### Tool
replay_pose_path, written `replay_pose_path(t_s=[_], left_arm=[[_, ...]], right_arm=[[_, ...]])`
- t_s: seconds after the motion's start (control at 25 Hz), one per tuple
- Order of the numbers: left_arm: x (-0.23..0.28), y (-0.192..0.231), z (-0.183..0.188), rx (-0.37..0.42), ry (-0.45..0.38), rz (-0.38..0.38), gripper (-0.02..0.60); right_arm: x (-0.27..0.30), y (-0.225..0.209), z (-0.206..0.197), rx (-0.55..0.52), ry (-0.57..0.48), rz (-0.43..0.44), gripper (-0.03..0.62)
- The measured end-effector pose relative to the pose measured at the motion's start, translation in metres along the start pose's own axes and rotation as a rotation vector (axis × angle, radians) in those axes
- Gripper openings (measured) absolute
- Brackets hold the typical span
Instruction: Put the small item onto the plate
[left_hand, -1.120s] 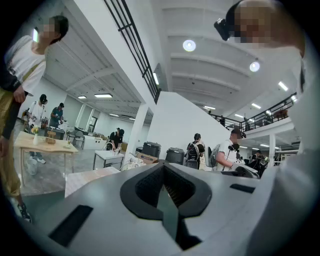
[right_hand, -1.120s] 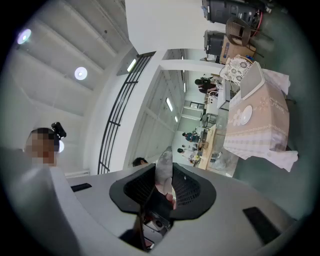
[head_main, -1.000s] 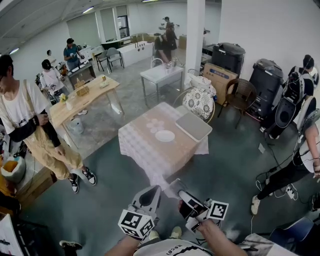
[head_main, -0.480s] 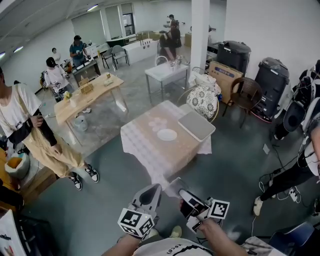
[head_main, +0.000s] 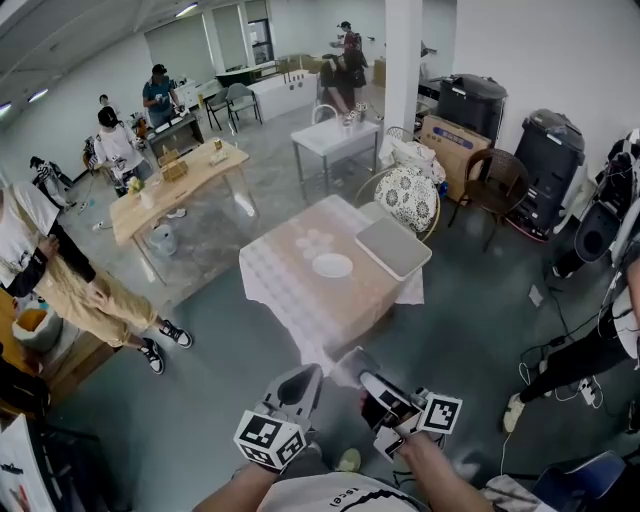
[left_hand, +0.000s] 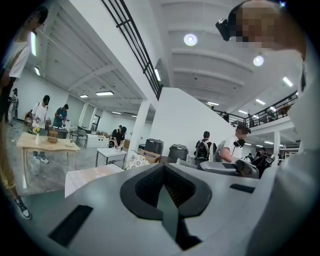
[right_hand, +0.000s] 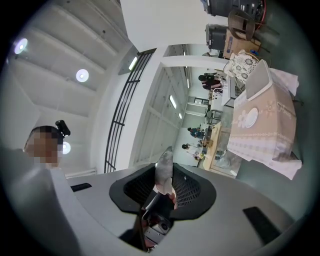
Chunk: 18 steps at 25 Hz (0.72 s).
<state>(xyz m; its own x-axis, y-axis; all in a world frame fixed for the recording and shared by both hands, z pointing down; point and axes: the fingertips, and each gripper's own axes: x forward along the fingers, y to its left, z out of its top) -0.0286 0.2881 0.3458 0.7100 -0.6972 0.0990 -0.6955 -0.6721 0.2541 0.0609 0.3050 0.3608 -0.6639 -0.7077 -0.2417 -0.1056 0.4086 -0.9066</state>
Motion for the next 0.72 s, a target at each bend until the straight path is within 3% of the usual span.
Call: replay_pose_path(t_s=[0.4,0.72], left_arm=[[0.045,0.028,0.004,0.006,-0.018,-0.014,0.005],[0.107,0.094,0.013,-0.001,-0.025,-0.051,0.005]], right_arm=[[0.026,-0.034,0.031,-0.01,0.003,-0.035,0.107],[0.086,-0.084,0.072,-0.061,0.02,-0.094,0.107]])
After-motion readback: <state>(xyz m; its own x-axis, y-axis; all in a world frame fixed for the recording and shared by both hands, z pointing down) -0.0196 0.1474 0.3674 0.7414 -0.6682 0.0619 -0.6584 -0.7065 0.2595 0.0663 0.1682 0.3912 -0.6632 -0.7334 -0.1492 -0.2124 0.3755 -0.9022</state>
